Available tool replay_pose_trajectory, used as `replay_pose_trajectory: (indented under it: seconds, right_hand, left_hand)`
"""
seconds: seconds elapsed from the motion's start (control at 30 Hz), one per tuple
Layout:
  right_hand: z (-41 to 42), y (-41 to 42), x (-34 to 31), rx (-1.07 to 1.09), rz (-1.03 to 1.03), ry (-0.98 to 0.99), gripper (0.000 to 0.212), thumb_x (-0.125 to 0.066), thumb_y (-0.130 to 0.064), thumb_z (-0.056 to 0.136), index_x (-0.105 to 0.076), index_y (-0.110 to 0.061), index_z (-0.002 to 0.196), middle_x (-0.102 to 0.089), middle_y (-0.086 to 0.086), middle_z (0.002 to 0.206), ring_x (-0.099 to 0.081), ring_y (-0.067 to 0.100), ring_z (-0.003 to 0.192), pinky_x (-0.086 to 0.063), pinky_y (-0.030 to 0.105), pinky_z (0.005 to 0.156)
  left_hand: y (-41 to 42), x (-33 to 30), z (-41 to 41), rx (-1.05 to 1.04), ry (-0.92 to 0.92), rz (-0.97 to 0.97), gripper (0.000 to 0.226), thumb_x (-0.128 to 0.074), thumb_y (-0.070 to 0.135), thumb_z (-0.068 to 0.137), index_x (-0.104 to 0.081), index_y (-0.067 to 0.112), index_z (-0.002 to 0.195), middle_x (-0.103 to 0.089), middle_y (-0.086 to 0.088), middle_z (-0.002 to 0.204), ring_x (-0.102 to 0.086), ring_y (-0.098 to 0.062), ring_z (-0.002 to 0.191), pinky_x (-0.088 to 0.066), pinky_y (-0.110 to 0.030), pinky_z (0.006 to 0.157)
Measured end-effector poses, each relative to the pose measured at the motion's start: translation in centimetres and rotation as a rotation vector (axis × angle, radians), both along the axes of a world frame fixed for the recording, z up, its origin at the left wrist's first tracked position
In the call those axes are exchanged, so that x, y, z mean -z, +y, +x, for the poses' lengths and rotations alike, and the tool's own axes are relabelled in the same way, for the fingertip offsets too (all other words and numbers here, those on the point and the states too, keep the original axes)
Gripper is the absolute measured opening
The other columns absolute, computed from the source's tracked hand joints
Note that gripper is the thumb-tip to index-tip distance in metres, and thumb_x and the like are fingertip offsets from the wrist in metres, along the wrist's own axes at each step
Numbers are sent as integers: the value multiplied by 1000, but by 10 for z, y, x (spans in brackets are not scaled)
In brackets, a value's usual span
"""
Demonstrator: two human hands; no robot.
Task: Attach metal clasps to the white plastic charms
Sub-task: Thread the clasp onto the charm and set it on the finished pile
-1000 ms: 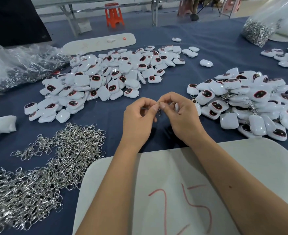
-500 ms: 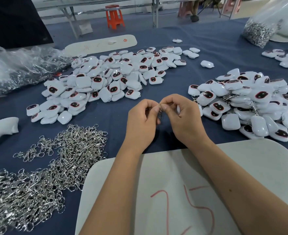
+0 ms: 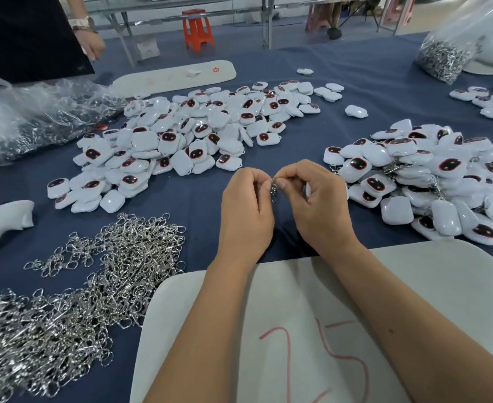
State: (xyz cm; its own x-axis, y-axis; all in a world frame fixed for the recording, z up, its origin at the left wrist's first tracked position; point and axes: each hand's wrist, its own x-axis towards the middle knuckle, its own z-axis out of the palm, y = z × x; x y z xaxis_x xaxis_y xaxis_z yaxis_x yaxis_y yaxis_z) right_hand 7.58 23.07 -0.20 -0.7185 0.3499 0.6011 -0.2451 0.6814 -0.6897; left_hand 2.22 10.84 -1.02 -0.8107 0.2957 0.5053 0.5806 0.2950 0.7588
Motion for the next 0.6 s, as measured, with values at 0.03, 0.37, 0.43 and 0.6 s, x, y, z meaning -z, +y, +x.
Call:
replay_pose_trajectory:
  seconds: [0.03, 0.37, 0.43, 0.6]
  right_hand:
    - [0, 0, 0, 0, 2, 6, 10, -71, 1, 92, -75, -7, 87, -70, -1, 83, -58, 16, 72, -45, 22, 68]
    - [-2, 1, 3, -2, 91, 33, 11, -72, 1, 91, -75, -9, 87, -70, -3, 83, -58, 16, 73, -44, 21, 69]
    - [-3, -1, 2, 0, 94, 29, 11, -72, 0, 92, -74, -9, 87, -69, -2, 82, -58, 19, 74, -46, 26, 70]
    - [-2, -4, 4, 35, -112, -19, 14, -61, -15, 92, -53, -15, 104, -48, -10, 93, -48, 20, 88, -37, 23, 82]
  left_hand:
    - [0, 0, 0, -12, 14, -3, 9, -55, 7, 99, -61, 10, 93, -62, 2, 83, -58, -17, 77, -39, -18, 68]
    - [3, 2, 1, -63, -39, 41, 13, -49, 6, 99, -56, 7, 88, -61, -4, 81, -57, -25, 75, -46, -37, 69]
    - [2, -1, 2, -36, -18, 59, 13, -44, 9, 96, -54, 8, 87, -60, -5, 82, -59, -29, 74, -48, -44, 70]
    - [1, -3, 3, 18, 26, 32, 12, -45, 8, 98, -52, 9, 89, -58, -5, 85, -58, -31, 76, -50, -53, 72]
